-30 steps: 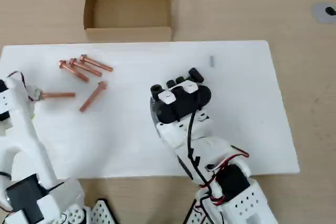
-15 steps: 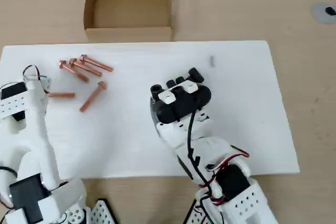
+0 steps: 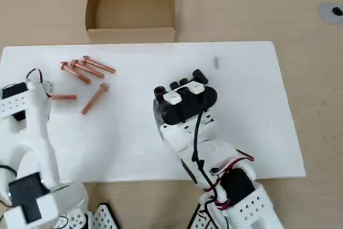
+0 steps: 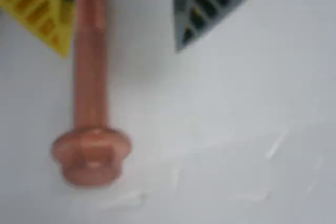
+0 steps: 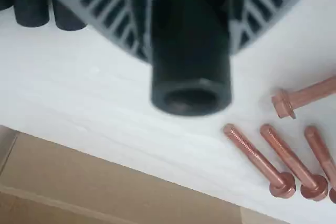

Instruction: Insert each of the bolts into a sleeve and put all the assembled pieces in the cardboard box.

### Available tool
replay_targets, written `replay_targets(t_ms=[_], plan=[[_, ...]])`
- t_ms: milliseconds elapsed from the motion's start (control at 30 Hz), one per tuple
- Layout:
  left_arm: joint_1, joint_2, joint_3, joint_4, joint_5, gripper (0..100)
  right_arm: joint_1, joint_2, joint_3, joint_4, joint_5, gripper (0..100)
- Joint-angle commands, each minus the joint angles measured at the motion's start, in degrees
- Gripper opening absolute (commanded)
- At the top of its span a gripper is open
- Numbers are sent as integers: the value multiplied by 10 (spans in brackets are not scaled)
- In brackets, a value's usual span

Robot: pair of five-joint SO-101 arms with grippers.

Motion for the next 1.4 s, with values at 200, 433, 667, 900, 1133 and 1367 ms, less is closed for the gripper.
replay_targets(t_ms=[200,433,667,900,1133,1367], plan=[[2,166,-209,98,-7,147,7,-2,-29,0,-7,9],[-11,252,-299,127,-7,147,7,-2,-28,0,-7,9],[-20,310,-343,125,-7,147,7,-1,-26,0,-7,9],[-3,378,-370,128,-23,147,7,-1,-26,0,-7,9],[3,387,-378,129,-36,94,7,-2,-27,0,-7,9],[3,387,-378,130,-71,6,7,-2,-28,0,-7,9]])
